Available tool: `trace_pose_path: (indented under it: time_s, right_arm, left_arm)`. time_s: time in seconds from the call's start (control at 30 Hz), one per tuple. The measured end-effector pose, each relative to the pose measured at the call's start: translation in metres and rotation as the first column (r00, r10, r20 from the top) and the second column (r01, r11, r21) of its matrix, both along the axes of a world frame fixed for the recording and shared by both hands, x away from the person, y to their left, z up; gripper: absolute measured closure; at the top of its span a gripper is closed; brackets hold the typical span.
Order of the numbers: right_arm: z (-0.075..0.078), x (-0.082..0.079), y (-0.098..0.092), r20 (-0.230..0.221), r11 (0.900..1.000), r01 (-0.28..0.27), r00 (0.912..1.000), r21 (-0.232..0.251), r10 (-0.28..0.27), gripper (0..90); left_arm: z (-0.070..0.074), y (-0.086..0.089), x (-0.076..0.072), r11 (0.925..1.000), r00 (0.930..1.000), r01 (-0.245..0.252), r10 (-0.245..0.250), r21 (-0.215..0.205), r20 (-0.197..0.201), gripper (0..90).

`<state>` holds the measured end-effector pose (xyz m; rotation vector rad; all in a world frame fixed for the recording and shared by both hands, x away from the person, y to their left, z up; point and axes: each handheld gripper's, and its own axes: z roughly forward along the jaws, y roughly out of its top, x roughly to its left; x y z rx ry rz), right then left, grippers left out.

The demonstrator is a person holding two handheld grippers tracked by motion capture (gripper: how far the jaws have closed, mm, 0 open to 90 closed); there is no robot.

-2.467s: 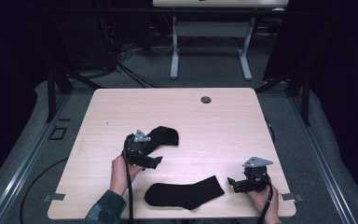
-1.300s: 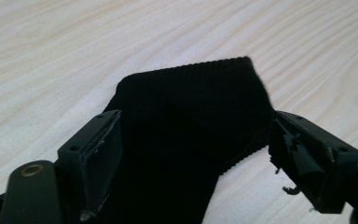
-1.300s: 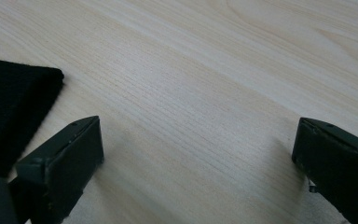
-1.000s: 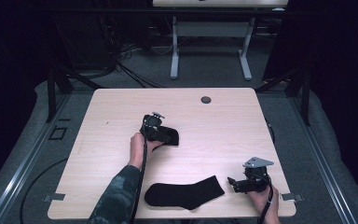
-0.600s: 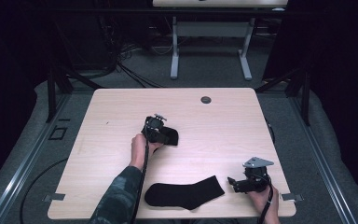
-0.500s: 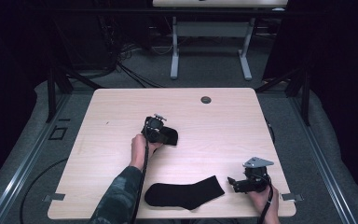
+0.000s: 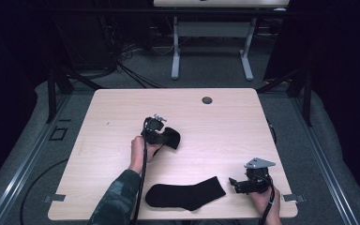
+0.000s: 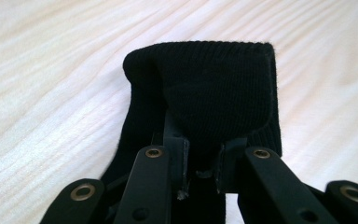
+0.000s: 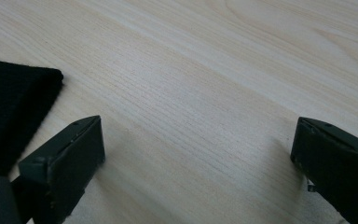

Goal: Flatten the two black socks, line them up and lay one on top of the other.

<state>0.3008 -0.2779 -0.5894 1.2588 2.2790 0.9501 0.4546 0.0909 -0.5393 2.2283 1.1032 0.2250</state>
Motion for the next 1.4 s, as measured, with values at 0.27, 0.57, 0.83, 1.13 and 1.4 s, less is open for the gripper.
trace_pose_path:
  time_s: [0.27,0.57,0.83,1.13,1.4]
  right_arm:
    - [0.0,0.0,0.0,0.001,1.0,0.001,1.0,-0.001,-0.001,2.4]
    - [0.0,0.0,0.0,0.0,1.0,0.001,1.0,-0.002,-0.001,2.4]
    - [0.0,0.0,0.0,0.001,1.0,0.002,1.0,0.0,-0.002,2.5]
    - [0.0,0.0,0.0,0.002,1.0,0.002,1.0,0.006,-0.002,2.8]
    - [0.004,0.004,-0.001,-0.041,1.0,-0.018,0.999,0.018,0.018,4.5]
  left_arm:
    - [0.023,-0.009,-0.034,0.9957,0.9947,0.088,-0.087,-0.03,0.056,78.4]
    - [0.012,-0.028,-0.064,0.9851,0.9853,0.169,-0.167,-0.035,0.035,77.9]
    - [-0.013,-0.044,-0.072,0.9735,0.9733,0.228,-0.229,-0.01,-0.021,74.7]
    - [0.0,-0.023,-0.077,0.9801,0.9855,0.166,-0.169,-0.109,-0.019,30.1]
    - [0.013,0.029,-0.087,0.9932,0.9983,0.058,-0.057,-0.101,0.014,21.1]
